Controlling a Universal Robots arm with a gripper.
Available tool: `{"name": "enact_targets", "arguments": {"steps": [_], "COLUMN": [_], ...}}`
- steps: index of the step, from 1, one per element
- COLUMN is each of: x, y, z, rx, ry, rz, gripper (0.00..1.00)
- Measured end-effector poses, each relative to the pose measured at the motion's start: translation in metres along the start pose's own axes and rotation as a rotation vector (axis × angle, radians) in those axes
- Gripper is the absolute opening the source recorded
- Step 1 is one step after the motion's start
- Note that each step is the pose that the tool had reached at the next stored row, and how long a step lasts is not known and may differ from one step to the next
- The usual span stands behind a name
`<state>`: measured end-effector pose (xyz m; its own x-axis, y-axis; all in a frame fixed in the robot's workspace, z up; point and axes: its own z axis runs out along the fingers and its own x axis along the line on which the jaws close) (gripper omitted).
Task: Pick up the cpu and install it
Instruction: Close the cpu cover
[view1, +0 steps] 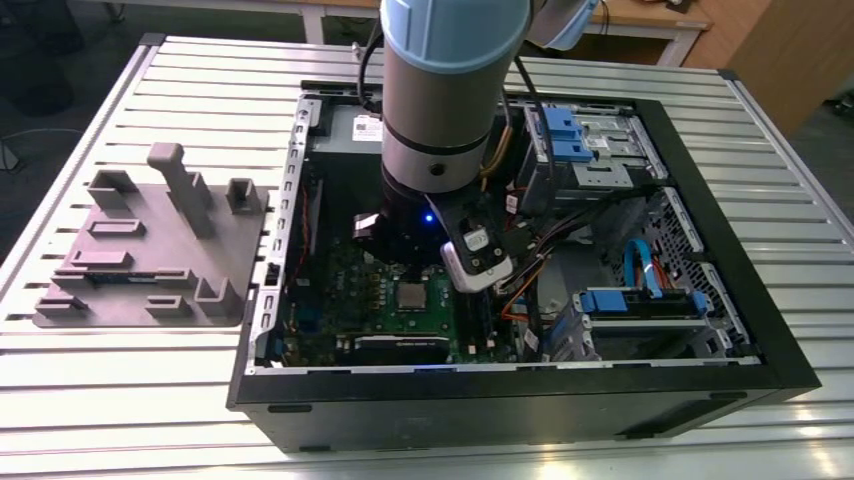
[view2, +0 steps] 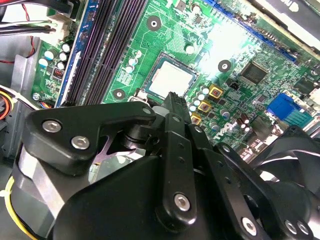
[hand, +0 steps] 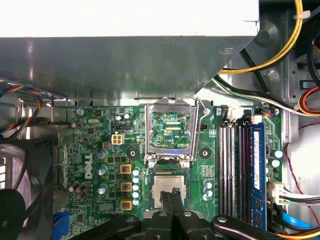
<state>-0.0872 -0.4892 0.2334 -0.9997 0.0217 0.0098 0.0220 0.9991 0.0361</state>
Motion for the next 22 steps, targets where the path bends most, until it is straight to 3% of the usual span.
{"name": "enact_targets", "arguments": {"steps": [22], "x": [0.0], "y": [0.0], "z": [-0.0014], "rx": [0.0], "ry": [0.0], "rz": [0.0], "gripper": [0.1]}}
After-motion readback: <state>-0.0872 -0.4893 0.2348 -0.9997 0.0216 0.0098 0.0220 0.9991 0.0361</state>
